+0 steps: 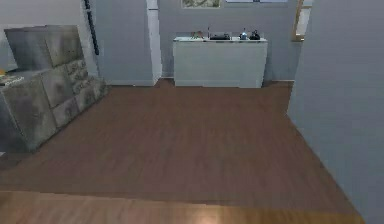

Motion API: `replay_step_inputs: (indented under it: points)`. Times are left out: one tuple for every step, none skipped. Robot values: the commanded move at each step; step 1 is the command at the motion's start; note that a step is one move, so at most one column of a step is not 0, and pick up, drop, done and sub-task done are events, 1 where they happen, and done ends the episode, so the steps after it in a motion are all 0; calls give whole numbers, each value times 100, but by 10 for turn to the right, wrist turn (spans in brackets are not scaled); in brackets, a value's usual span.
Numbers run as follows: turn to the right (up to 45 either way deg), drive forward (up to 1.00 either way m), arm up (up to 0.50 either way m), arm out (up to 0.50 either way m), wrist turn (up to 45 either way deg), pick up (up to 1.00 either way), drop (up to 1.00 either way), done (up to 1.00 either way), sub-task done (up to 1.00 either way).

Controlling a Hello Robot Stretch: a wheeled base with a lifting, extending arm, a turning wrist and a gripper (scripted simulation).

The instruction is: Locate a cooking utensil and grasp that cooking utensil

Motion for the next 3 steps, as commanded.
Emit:
replay_step_inputs:
  points:
    - [-210, 0, 0, 0, 0, 0, 0, 0, 0]
    - [0, 70, 0, 0, 0, 0, 0, 0, 0]
    - [360, 0, 0, 0, 0, 0, 0, 0, 0]
